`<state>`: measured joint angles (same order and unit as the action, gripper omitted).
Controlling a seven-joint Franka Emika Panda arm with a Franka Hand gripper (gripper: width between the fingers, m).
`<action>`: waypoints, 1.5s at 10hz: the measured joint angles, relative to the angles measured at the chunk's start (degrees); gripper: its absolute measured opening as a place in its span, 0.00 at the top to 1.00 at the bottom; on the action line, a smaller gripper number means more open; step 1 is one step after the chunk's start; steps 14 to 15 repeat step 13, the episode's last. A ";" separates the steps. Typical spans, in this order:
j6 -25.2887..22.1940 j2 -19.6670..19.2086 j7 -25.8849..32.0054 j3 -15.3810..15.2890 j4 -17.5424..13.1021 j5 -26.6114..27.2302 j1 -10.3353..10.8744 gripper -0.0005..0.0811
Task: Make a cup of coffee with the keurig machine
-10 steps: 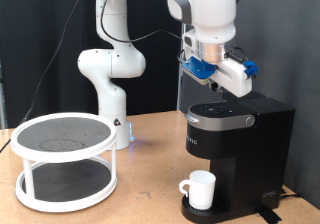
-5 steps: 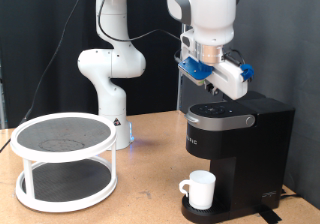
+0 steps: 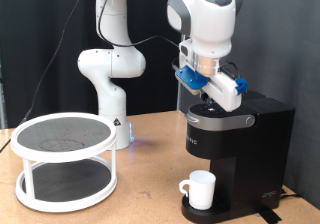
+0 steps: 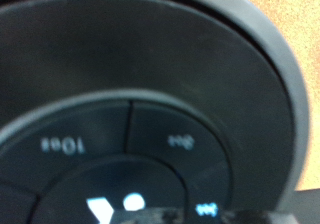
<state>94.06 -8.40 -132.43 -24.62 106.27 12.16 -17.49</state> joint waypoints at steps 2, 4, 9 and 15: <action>1.04 -0.70 -0.63 -0.11 0.12 -0.49 0.14 0.99; 1.04 -0.78 -1.53 -0.13 0.03 -1.27 0.39 0.99; 1.60 -0.68 0.96 -0.20 0.00 0.93 0.44 0.99; 0.68 2.72 5.40 -0.04 0.02 6.41 -0.34 0.99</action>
